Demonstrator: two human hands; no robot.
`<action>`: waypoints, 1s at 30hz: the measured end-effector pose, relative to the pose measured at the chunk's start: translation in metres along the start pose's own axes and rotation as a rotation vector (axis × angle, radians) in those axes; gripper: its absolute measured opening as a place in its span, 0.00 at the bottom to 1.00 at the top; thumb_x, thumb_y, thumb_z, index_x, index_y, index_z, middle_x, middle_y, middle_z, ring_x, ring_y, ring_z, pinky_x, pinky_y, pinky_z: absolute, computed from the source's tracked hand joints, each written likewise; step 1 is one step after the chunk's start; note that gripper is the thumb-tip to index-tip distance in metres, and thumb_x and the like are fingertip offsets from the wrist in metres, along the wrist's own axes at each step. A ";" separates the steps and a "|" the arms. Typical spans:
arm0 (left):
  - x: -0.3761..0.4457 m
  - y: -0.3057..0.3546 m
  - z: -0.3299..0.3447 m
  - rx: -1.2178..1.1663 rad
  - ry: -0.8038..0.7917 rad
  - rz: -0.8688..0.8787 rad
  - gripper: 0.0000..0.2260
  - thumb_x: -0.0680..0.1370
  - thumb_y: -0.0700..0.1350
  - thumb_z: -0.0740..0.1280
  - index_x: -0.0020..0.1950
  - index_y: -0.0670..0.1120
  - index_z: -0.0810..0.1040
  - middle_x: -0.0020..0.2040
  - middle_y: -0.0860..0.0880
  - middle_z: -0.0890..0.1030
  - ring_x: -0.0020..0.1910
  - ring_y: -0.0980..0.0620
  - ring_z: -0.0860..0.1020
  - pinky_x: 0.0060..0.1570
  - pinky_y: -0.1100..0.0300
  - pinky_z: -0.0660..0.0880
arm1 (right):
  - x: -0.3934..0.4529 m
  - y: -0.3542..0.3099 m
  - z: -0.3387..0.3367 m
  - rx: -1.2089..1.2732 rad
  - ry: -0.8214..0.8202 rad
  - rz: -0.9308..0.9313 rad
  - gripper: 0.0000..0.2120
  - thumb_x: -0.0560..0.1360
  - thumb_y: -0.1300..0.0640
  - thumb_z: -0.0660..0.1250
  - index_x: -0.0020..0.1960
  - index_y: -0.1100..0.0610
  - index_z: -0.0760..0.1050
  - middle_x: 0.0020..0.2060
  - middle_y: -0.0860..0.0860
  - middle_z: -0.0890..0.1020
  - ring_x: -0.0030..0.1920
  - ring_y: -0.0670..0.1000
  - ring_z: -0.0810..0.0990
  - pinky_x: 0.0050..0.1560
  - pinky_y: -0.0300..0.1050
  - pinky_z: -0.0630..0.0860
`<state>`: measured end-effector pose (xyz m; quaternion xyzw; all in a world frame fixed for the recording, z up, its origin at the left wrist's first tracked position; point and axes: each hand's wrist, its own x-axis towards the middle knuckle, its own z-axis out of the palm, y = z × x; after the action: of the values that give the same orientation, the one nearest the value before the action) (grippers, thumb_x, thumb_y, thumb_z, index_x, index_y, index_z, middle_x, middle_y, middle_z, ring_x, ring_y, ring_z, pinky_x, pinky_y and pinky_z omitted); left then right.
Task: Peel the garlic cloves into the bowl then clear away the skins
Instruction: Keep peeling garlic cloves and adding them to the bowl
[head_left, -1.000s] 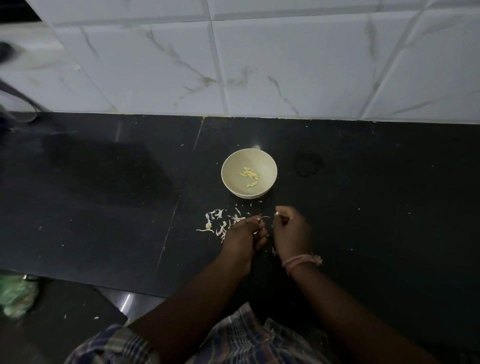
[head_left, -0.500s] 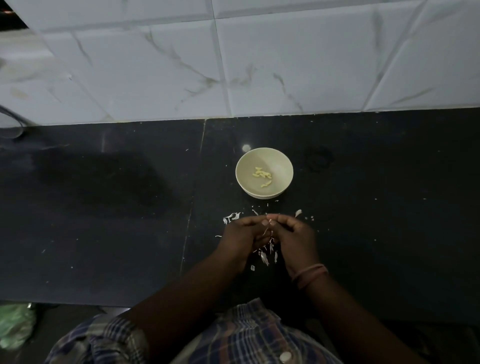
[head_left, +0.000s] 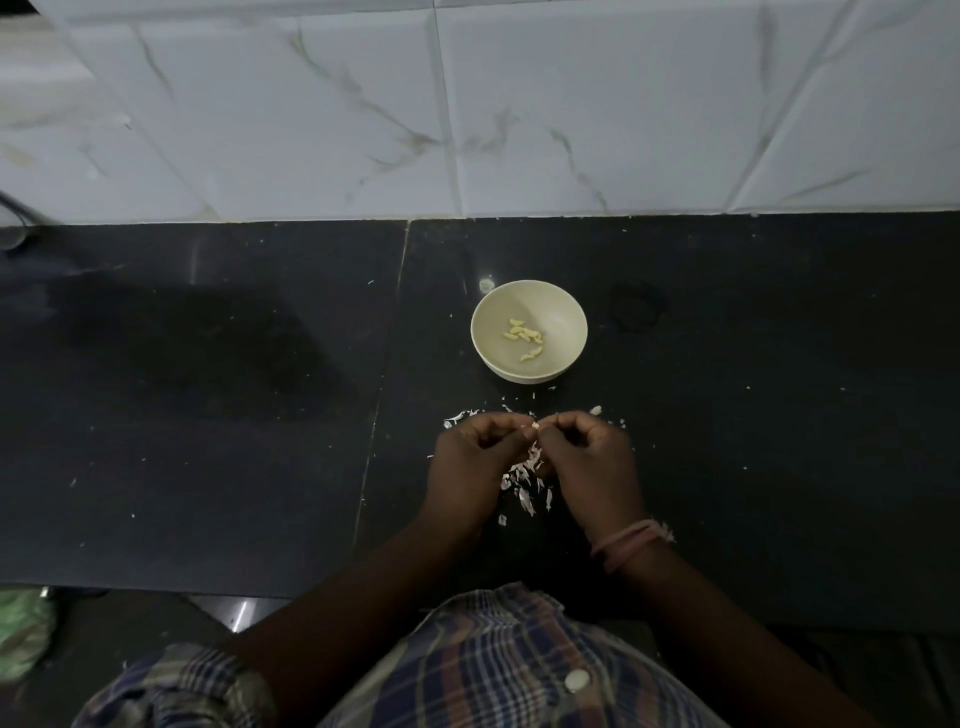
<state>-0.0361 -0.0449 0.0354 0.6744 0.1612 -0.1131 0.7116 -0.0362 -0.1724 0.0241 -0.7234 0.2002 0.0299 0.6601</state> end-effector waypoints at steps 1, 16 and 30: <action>-0.002 0.002 -0.001 0.038 0.009 0.033 0.04 0.76 0.37 0.74 0.50 0.42 0.86 0.44 0.46 0.88 0.43 0.54 0.85 0.46 0.62 0.80 | -0.001 -0.003 -0.001 0.000 -0.007 -0.010 0.05 0.75 0.63 0.70 0.42 0.58 0.83 0.34 0.52 0.85 0.35 0.48 0.82 0.39 0.44 0.78; -0.004 0.013 -0.016 0.287 -0.069 0.268 0.08 0.76 0.35 0.73 0.49 0.47 0.88 0.41 0.56 0.87 0.41 0.61 0.85 0.42 0.71 0.75 | -0.004 -0.018 0.002 -0.076 -0.105 -0.043 0.06 0.73 0.65 0.70 0.38 0.61 0.83 0.25 0.54 0.79 0.26 0.50 0.78 0.29 0.42 0.74; 0.007 -0.003 -0.016 -0.081 -0.113 0.116 0.09 0.78 0.32 0.70 0.54 0.42 0.84 0.48 0.43 0.87 0.48 0.49 0.85 0.53 0.54 0.82 | 0.003 -0.014 0.009 0.244 -0.199 0.235 0.10 0.80 0.64 0.64 0.50 0.72 0.78 0.36 0.59 0.70 0.25 0.45 0.63 0.21 0.37 0.61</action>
<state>-0.0316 -0.0287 0.0293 0.6457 0.0862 -0.1030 0.7517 -0.0269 -0.1640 0.0356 -0.6032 0.2195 0.1536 0.7513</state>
